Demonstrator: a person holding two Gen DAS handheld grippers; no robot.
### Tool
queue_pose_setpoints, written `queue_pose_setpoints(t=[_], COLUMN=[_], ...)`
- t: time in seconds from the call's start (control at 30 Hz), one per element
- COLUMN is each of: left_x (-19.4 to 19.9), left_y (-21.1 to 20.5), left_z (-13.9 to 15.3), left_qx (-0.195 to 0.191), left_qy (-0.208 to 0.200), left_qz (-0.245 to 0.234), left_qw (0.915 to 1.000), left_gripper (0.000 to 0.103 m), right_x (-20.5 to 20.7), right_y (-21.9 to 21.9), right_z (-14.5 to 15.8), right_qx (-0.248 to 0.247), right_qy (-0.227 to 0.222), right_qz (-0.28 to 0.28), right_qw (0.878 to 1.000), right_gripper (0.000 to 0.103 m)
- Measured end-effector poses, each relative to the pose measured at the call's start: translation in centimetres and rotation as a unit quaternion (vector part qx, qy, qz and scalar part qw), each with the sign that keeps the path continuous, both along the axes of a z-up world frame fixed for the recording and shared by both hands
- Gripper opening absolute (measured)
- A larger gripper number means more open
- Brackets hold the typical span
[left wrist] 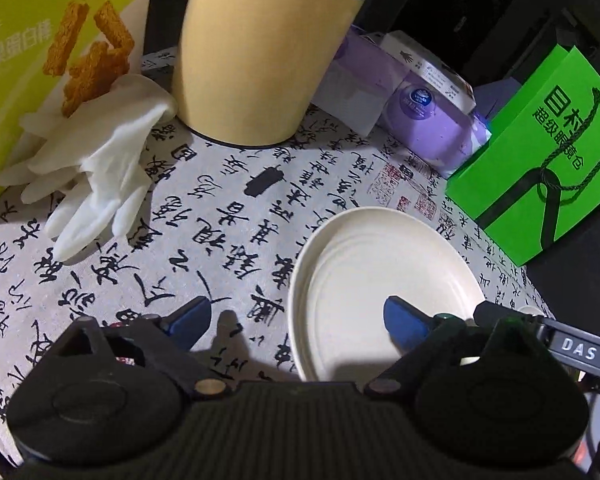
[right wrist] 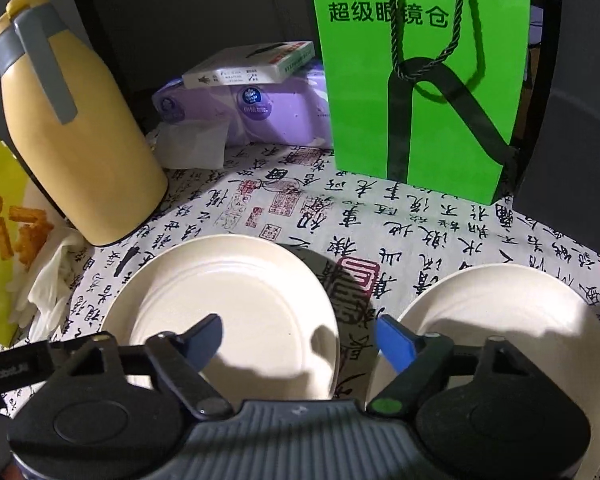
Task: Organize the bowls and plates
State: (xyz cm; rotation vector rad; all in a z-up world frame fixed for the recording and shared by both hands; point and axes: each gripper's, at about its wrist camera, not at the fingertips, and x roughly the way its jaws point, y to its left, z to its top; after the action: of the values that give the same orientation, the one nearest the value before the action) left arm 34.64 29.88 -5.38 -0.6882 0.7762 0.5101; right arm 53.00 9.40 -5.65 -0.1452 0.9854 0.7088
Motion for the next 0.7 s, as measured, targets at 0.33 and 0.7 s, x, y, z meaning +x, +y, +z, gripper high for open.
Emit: queue_pose_setpoints(t=[0.33, 0.7], left_x=[0.5, 0.9], left_y=[0.1, -0.6], left_z=[-1.2, -1.4], left_qx=[-0.017, -0.005], left_qy=[0.01, 0.017], left_qz=[-0.017, -0.036], left_qw=[0.9997, 0.9992], left_gripper=[0.066, 0.028], right_x=[1.0, 1.4], right_y=[0.1, 0.4], right_z=[-1.2, -2.2], right_qx=[-0.015, -0.028], right_qy=[0.018, 0.025], right_qz=[-0.003, -0.01], right_qw=[1.0, 0.999], right_gripper=[0.046, 0.02])
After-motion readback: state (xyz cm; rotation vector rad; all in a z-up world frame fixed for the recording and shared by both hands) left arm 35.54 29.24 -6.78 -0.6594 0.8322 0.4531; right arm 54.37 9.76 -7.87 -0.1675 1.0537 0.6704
